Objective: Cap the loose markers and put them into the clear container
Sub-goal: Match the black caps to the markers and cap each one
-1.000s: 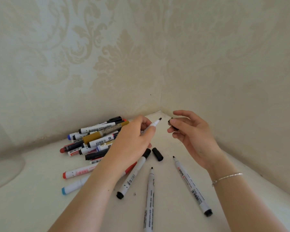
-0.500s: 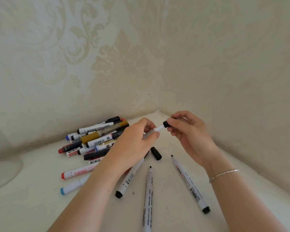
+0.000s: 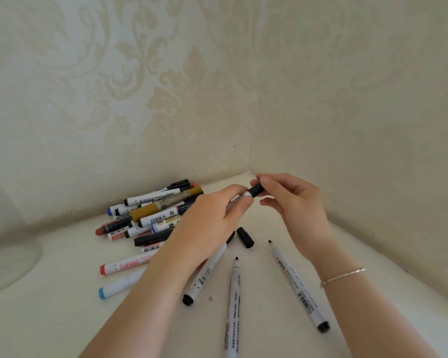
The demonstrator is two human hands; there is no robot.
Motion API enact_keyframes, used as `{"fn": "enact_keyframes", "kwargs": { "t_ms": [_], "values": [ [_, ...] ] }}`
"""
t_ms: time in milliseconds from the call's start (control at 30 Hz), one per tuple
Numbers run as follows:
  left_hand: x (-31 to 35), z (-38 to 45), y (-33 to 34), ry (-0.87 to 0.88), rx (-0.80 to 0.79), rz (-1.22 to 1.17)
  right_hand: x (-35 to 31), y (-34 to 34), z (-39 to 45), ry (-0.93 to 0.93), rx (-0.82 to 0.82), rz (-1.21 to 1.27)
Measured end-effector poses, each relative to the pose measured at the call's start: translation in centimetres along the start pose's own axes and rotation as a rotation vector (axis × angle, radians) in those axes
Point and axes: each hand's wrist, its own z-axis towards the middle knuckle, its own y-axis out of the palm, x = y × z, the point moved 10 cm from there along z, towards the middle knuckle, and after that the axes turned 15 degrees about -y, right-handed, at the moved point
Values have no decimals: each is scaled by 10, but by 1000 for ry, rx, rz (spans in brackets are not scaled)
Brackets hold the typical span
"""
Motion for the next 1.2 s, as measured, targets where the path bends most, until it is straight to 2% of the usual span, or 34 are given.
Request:
{"fn": "enact_keyframes", "kwargs": {
  "t_ms": [400, 600, 667, 833, 1067, 1200],
  "values": [
    [5, -3, -8, 0, 103, -43, -16, 5, 2, -127, 31, -148],
    [-2, 0, -14, -14, 147, -30, -10, 24, 19, -76, -135, -377],
    [-3, 2, -15, -8, 143, -35, -10, 24, 23, -75, -140, -406],
    [-7, 3, -1, -56, 14, 49, 4, 9, 15, 7, -67, -337],
    [-11, 3, 11, -137, -154, -42, 10, -8, 16, 71, -28, -286],
    [-10, 3, 10, -149, -117, -170, 23, 18, 4, 221, -228, 41]
  ]
}}
